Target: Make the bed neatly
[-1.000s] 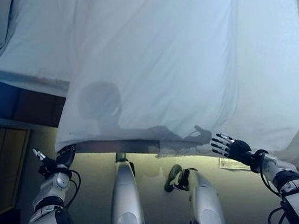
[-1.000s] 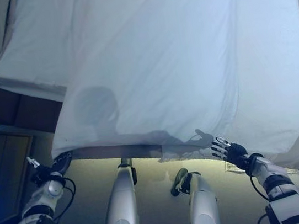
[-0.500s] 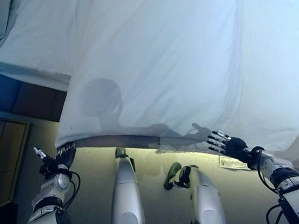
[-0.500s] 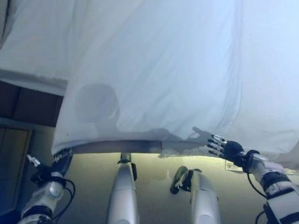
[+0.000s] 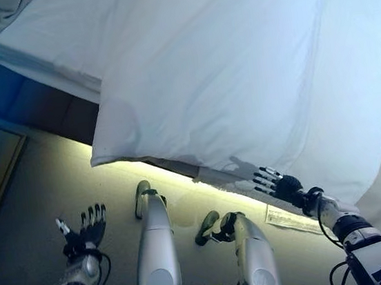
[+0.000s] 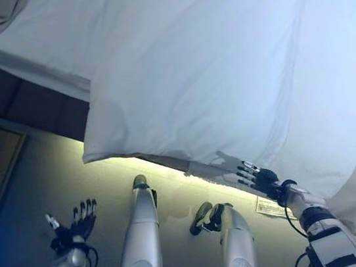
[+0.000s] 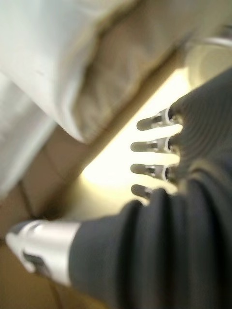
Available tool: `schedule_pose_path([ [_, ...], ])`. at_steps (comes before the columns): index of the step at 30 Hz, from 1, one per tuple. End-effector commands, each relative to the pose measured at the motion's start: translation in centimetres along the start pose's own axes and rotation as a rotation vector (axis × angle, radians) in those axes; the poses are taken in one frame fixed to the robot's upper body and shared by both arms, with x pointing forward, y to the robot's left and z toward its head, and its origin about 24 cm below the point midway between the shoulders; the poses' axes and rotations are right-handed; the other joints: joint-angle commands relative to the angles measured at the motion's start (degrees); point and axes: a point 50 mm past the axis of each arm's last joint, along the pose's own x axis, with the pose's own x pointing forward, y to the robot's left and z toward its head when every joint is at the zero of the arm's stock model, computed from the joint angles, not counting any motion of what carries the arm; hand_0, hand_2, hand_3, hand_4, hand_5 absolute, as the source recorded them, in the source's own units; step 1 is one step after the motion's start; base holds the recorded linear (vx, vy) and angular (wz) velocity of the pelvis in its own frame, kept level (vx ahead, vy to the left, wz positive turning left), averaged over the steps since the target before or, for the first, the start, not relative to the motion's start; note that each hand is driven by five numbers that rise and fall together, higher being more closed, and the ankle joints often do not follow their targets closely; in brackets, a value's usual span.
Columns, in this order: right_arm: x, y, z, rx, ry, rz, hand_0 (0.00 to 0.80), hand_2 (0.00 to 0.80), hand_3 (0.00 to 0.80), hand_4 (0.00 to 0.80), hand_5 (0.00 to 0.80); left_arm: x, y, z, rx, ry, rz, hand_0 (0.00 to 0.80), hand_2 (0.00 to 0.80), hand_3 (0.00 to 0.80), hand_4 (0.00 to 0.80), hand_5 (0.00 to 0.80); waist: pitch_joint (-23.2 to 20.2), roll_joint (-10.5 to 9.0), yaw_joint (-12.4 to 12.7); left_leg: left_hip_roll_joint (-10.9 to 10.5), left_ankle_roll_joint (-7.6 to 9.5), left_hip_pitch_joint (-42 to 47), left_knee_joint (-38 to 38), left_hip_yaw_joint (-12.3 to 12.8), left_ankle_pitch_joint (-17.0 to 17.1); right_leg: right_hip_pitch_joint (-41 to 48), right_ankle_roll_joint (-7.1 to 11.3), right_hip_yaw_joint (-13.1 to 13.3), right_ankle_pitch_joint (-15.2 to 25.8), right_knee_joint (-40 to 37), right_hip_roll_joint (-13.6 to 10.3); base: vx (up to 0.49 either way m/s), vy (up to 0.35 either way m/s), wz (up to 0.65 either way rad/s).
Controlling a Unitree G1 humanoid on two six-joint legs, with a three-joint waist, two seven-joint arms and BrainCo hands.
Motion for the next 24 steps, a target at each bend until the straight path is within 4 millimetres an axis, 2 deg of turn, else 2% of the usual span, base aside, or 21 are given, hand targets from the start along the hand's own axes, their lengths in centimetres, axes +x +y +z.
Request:
schedule_pose_path([
  [1,-0.2,-0.1,-0.7,0.072,-0.06,0.016,0.0,0.0,0.0,0.0,0.0,-1.5,1.8,1.0,0.043,0.002,0.042,0.0,0.0,0.0,0.0,0.0,-0.89,-1.18,2.63,-0.25,4.88,4.43,2.45,2.4,-6.7,-0.35,6.08,5.93,15.43,-7.53,-4.57,0.058,-0.128,0.31],
  [8,-0.6,-0.3,-2.2,0.131,-0.068,0.005,0.0,0.0,0.0,0.0,0.0,-4.4,4.9,3.6,0.079,-0.086,0.189,0.0,0.0,0.0,0.0,0.0,-2.56,-0.22,2.38,-0.47,4.38,8.85,-0.97,3.2,-5.88,3.95,6.75,5.81,16.22,-11.04,-4.93,0.054,-0.105,0.11],
  [9,-0.7,-0.4,-2.4,0.135,-0.067,-0.002,0.0,0.0,0.0,0.0,0.0,-4.6,5.0,4.0,0.096,-0.109,0.201,0.0,0.0,0.0,0.0,0.0,-2.63,-0.01,2.24,-0.59,4.5,8.99,-1.93,3.53,-4.07,4.08,6.07,5.39,17.3,-11.95,-5.15,-0.024,-0.064,0.0],
  [13,-1.2,-1.0,-3.1,0.144,-0.054,-0.035,0.0,0.0,0.0,0.0,0.0,-5.2,4.7,6.0,0.186,-0.224,0.251,0.0,0.0,0.0,0.0,0.0,-4.03,0.92,1.14,-0.43,4.17,12.42,-5.05,4.22,-2.9,6.14,6.3,6.0,17.48,-13.81,-5.01,0.042,-0.055,-0.04],
  [16,-1.6,-1.4,-4.4,0.135,-0.017,-0.061,0.0,0.0,0.0,0.0,0.0,-5.6,4.4,7.7,0.418,-0.308,0.357,0.0,0.0,0.0,0.0,0.0,-5.98,1.69,-0.16,-0.2,3.8,16.53,-9.56,5.39,-1.26,8.2,6.63,6.93,18.01,-16.36,-4.32,0.103,-0.053,-0.09],
  [18,-2.0,-1.8,-5.3,0.115,0.019,-0.086,0.0,0.0,0.0,0.0,0.0,-5.1,3.3,8.3,0.654,-0.337,0.409,0.0,0.0,0.0,0.0,0.0,-7.58,2.23,-1.33,0.11,3.41,20.03,-14.08,6.82,0.58,10.24,6.9,7.43,18.98,-19.78,-3.64,0.107,-0.064,-0.16],
  [22,-3.2,-3.0,-6.7,0.063,0.095,-0.146,0.0,0.0,0.0,0.0,0.0,-3.7,1.6,7.3,0.985,-0.337,0.433,0.0,0.0,0.0,0.0,0.0,-10.71,3.8,-3.07,0.32,2.51,26.57,-23.36,9.8,4.59,15.2,7.2,7.32,21.6,-29.02,-2.0,0.102,-0.078,-0.23],
  [24,-4.0,-3.6,-7.6,0.05,0.136,-0.181,0.0,0.0,0.0,0.0,0.0,-3.2,1.4,6.4,1.046,-0.321,0.427,0.0,0.0,0.0,0.0,0.0,-12.99,4.72,-4.01,-0.05,2.19,30.27,-29.4,11.65,6.97,18.62,7.36,7.09,23.17,-35.14,-0.69,0.124,-0.068,-0.28],
])
